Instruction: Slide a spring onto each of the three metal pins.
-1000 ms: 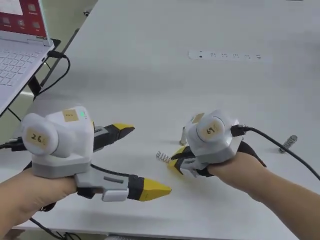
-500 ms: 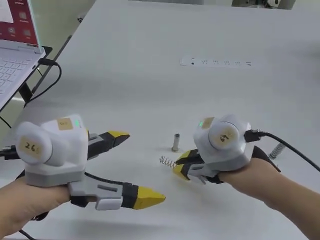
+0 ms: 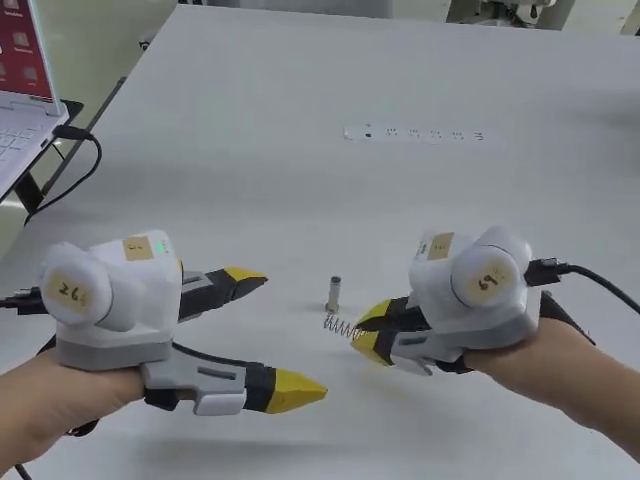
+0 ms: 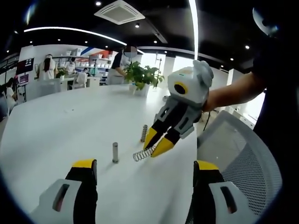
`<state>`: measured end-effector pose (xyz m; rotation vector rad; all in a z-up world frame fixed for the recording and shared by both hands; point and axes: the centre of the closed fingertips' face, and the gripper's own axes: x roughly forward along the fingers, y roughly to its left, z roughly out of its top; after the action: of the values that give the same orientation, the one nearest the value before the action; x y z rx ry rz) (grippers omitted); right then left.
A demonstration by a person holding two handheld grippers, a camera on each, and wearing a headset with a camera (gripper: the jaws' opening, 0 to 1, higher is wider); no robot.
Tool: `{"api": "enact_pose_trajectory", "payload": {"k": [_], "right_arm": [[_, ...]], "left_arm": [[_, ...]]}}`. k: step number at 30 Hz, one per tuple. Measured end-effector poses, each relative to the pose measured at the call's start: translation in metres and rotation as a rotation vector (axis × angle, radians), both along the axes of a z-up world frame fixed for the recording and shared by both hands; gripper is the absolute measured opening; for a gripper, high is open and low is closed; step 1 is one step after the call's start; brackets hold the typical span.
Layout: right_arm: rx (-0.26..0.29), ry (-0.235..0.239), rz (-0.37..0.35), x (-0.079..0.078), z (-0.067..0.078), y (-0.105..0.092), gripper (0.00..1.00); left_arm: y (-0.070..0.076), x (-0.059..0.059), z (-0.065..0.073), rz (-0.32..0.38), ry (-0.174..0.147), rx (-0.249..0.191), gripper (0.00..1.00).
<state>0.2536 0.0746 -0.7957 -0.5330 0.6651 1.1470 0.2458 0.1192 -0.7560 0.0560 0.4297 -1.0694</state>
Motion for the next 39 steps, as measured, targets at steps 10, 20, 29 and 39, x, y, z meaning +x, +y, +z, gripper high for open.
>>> {"api": "enact_pose_trajectory", "payload": {"k": [10,20,29,39], "right_arm": [[0.001,-0.062,0.145,-0.012,0.017,0.001,0.06],[-0.001,-0.088,0.206,-0.019,0.018,0.000,0.06],[0.007,-0.115,0.250,-0.022,0.025,-0.002,0.06],[0.023,-0.125,0.274,-0.023,0.029,-0.004,0.06]], "left_arm": [[-0.019,-0.003,-0.006,-0.075,0.015,-0.002,0.52],[-0.038,-0.004,-0.002,-0.124,0.005,-0.024,0.36],[-0.046,-0.008,-0.008,-0.156,0.005,-0.011,0.27],[-0.048,-0.009,-0.002,-0.166,-0.016,-0.030,0.10]]}}
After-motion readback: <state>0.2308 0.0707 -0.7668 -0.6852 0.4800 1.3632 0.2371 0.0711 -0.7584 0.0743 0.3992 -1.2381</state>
